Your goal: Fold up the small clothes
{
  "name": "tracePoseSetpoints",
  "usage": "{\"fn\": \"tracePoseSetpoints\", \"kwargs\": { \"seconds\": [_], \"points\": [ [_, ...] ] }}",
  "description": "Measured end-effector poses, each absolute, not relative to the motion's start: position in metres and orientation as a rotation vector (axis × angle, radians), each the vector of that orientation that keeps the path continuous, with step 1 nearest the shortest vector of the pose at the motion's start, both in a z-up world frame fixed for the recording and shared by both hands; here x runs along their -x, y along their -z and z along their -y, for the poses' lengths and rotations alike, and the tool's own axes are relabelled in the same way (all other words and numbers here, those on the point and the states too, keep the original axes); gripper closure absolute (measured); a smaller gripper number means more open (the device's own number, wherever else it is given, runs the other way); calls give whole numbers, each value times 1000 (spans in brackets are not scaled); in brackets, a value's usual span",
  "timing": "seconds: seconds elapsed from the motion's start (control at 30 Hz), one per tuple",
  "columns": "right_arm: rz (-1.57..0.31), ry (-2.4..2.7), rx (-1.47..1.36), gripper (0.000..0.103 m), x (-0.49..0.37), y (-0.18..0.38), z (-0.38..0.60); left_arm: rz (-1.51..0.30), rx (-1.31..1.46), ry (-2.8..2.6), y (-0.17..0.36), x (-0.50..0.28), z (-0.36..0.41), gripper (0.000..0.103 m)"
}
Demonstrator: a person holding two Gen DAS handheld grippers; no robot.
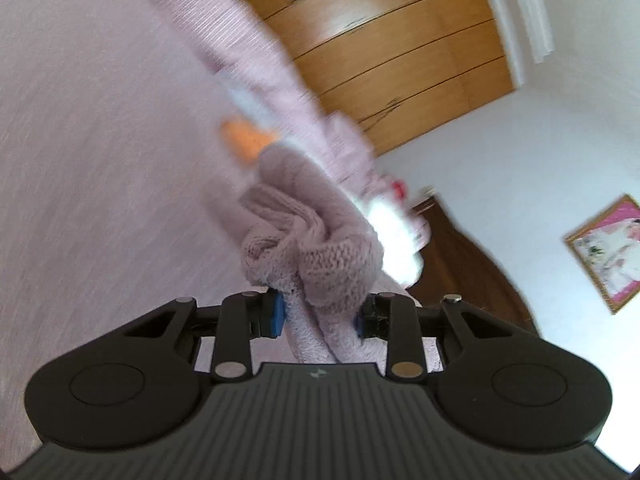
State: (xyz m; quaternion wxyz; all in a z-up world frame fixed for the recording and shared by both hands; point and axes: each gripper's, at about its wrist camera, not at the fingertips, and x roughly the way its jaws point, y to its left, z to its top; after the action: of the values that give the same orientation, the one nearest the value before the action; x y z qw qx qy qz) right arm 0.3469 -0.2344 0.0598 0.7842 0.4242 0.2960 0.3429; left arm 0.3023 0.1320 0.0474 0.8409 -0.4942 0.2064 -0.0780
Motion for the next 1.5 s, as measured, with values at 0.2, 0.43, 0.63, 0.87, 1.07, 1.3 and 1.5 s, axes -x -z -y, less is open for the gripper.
{"fn": "tracePoseSetpoints", "kwargs": {
  "seconds": [0.2, 0.43, 0.63, 0.87, 1.07, 1.3, 1.5],
  "points": [
    [-818, -606, -984, 67, -289, 42, 255, -599, 1171, 64, 58, -247, -110, 69],
    [-802, -601, -1079, 67, -254, 57, 275, -600, 1186, 91, 64, -208, -97, 69],
    [-820, -610, -1071, 67, -239, 53, 290, -604, 1125, 85, 52, -177, -80, 69],
    [-841, -616, -1049, 67, -207, 53, 305, -609, 1107, 72, 59, -127, -63, 69],
    [-844, -613, -1043, 67, -176, 61, 318, -602, 1074, 77, 63, -96, -46, 69],
    [-850, -616, -1028, 65, -170, 71, 323, -603, 1063, 83, 73, -88, -41, 68],
    [-867, -613, -1011, 62, -160, 69, 334, -620, 990, 87, 70, -68, -41, 57]
  ]
}}
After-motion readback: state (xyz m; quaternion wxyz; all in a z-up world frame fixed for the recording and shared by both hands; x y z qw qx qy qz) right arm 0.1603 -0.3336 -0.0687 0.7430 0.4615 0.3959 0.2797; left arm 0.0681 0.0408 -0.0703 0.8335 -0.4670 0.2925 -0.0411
